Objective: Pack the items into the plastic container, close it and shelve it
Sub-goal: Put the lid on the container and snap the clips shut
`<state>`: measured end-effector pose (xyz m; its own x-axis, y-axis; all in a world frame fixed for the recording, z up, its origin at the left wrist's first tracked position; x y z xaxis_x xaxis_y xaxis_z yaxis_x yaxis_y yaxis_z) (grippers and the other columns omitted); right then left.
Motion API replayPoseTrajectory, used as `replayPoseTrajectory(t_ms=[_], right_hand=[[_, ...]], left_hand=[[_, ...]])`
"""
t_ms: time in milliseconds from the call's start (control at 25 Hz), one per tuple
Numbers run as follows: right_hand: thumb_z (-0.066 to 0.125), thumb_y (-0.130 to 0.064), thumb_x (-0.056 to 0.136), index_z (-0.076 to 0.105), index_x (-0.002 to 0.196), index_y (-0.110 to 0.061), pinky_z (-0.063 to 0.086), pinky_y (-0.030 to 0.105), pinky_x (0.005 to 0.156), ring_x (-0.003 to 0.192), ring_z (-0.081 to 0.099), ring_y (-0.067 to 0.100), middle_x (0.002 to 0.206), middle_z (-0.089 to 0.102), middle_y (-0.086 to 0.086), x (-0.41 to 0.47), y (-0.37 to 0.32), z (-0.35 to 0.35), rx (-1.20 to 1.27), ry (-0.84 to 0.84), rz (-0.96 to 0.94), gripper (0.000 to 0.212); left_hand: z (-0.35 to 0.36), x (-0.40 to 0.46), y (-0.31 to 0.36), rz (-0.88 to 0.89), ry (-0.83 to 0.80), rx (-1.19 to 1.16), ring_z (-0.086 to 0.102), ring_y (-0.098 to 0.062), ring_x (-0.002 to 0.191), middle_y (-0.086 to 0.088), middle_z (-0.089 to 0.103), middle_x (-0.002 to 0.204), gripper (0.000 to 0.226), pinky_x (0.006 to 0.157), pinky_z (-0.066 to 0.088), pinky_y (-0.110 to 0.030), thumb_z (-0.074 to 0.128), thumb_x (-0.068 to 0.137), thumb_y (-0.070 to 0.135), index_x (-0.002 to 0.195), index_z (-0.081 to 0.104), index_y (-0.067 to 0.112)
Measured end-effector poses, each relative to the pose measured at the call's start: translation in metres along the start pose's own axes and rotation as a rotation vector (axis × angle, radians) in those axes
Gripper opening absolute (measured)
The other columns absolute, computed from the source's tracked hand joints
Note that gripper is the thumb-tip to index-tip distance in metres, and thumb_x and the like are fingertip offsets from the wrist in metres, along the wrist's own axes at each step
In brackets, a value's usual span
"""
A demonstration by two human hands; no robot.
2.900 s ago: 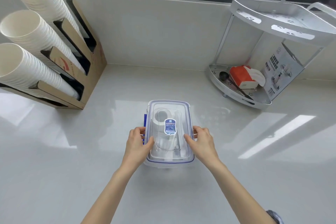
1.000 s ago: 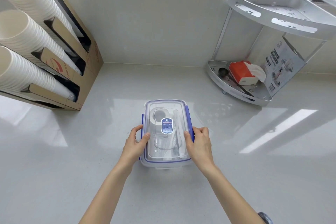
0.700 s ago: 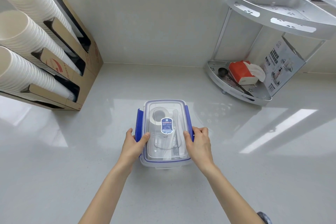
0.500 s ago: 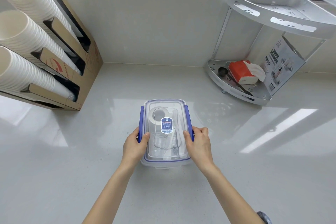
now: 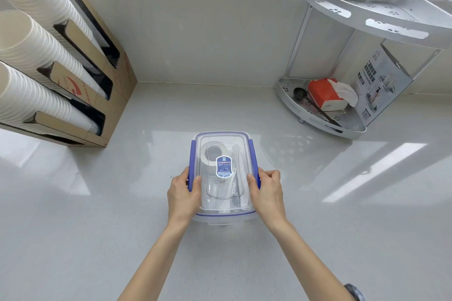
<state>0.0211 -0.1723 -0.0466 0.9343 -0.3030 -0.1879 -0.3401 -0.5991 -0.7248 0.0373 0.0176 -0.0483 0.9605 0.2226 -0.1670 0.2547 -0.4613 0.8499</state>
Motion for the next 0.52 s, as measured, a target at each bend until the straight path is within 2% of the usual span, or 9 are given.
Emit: replayPoseTrajectory(t_ms=[120, 200, 280, 360, 440, 520], right_hand=[[0.043, -0.029, 0.095, 0.054, 0.116, -0.003, 0.044, 0.031, 0.087, 0.083, 0.051, 0.024, 0.104, 0.036, 0.004, -0.001, 0.001, -0.001, 0.024, 0.001, -0.003, 0.036], [0.044, -0.031, 0.094, 0.052, 0.123, -0.007, 0.041, 0.026, 0.086, 0.086, 0.05, 0.021, 0.106, 0.039, 0.005, -0.002, 0.003, -0.002, 0.047, -0.014, -0.001, 0.039], [0.045, -0.036, 0.092, 0.044, 0.132, -0.013, 0.041, 0.028, 0.089, 0.093, 0.051, 0.02, 0.114, 0.047, 0.008, -0.002, 0.008, -0.001, 0.088, -0.06, 0.049, 0.046], [0.047, -0.041, 0.091, 0.037, 0.136, -0.017, 0.042, 0.029, 0.086, 0.094, 0.052, 0.02, 0.113, 0.054, 0.008, -0.003, 0.017, 0.001, 0.18, -0.14, 0.137, 0.052], [0.051, -0.043, 0.088, 0.038, 0.134, -0.017, 0.044, 0.03, 0.081, 0.093, 0.055, 0.021, 0.106, 0.058, 0.009, -0.006, 0.027, 0.003, 0.268, -0.221, 0.221, 0.054], [0.055, -0.041, 0.086, 0.045, 0.13, -0.015, 0.049, 0.029, 0.074, 0.089, 0.058, 0.021, 0.107, 0.062, 0.014, -0.007, 0.034, 0.004, 0.341, -0.255, 0.238, 0.052]], left_hand=[[-0.001, 0.003, -0.006, -0.082, -0.068, -0.072, 0.053, -0.027, 0.101, -0.011, 0.055, 0.117, 0.035, 0.089, 0.043, -0.037, 0.051, 0.087, 0.018, 0.12, 0.047, 0.01], [-0.002, 0.005, -0.011, -0.174, -0.141, -0.206, 0.054, -0.025, 0.097, -0.008, 0.052, 0.121, 0.039, 0.086, 0.047, -0.039, 0.054, 0.086, 0.02, 0.123, 0.043, 0.014], [-0.002, 0.005, -0.015, -0.265, -0.219, -0.35, 0.058, -0.024, 0.094, -0.008, 0.054, 0.12, 0.041, 0.076, 0.049, -0.035, 0.056, 0.085, 0.022, 0.123, 0.041, 0.019], [-0.001, 0.002, -0.016, -0.324, -0.275, -0.433, 0.06, -0.017, 0.084, -0.008, 0.057, 0.113, 0.041, 0.067, 0.049, -0.029, 0.057, 0.085, 0.023, 0.122, 0.04, 0.022], [0.0, 0.001, -0.018, -0.363, -0.299, -0.482, 0.058, -0.012, 0.077, -0.005, 0.06, 0.104, 0.038, 0.062, 0.048, -0.027, 0.057, 0.085, 0.022, 0.12, 0.042, 0.022], [0.002, 0.001, -0.019, -0.411, -0.351, -0.55, 0.058, -0.014, 0.078, 0.0, 0.061, 0.096, 0.036, 0.063, 0.049, -0.029, 0.057, 0.084, 0.02, 0.119, 0.048, 0.019]])
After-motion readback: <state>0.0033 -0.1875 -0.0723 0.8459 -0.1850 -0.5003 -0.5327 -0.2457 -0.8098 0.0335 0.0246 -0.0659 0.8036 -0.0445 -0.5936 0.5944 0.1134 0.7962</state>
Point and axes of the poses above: each hand's wrist, its own x-axis towards the middle knuckle, its own z-axis out of the palm, y = z × x, the point moved 6 cm from there along x, towards the middle knuckle
